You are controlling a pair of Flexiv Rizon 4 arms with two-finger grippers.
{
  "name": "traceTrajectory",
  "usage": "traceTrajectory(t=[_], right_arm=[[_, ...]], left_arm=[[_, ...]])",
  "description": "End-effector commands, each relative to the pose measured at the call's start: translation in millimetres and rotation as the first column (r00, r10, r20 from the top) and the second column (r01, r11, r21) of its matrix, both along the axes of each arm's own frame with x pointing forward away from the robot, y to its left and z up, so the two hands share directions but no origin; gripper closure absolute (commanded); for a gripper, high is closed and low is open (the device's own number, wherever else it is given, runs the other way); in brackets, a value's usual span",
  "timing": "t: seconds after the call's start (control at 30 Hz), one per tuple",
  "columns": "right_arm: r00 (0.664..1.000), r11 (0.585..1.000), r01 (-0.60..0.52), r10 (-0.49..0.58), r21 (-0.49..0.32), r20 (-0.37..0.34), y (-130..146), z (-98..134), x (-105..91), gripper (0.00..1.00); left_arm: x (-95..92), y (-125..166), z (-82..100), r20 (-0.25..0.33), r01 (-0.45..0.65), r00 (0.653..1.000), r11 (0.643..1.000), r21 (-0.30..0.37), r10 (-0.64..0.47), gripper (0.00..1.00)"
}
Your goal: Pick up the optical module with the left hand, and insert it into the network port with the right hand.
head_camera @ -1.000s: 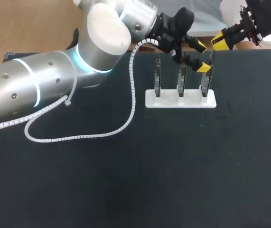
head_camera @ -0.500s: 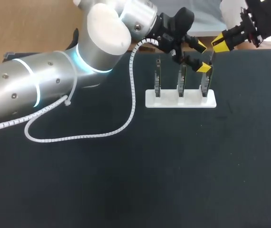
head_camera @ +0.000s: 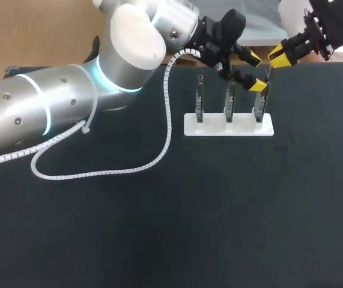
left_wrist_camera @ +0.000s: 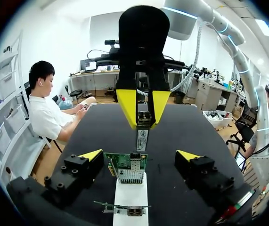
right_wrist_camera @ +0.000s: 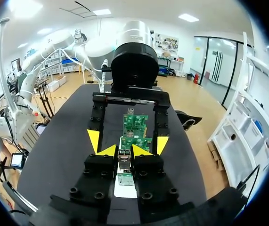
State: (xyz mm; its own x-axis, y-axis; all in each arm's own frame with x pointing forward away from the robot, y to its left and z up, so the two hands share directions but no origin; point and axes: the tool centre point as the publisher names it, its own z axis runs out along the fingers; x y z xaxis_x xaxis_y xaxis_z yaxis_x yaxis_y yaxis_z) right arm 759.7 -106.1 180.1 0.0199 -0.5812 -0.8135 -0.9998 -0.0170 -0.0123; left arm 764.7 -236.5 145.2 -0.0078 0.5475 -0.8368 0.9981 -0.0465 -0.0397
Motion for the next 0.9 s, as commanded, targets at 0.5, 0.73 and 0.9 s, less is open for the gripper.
traceTrajectory(t=[0.5,0.73,0.9], right_arm=[[0.999,1.0,-0.006,0.007,0.012,-0.046,2.6,-5.3,13.3,1.0],[0.999,1.0,-0.005,0.006,0.015,-0.049,3.5,-5.9,13.1,1.0],[0.999,1.0,-0.004,0.005,0.013,-0.05,4.4,-6.3,12.3,1.0]], left_arm=[[2.2,-0.9,0.3,-0.002,0.004,1.0,1.0,0.004,-0.004,0.0],[2.2,-0.9,0.3,-0.002,0.004,1.0,1.0,0.004,-0.004,0.0],[2.2,-0.9,0.3,-0.002,0.004,1.0,1.0,0.004,-0.004,0.0]])
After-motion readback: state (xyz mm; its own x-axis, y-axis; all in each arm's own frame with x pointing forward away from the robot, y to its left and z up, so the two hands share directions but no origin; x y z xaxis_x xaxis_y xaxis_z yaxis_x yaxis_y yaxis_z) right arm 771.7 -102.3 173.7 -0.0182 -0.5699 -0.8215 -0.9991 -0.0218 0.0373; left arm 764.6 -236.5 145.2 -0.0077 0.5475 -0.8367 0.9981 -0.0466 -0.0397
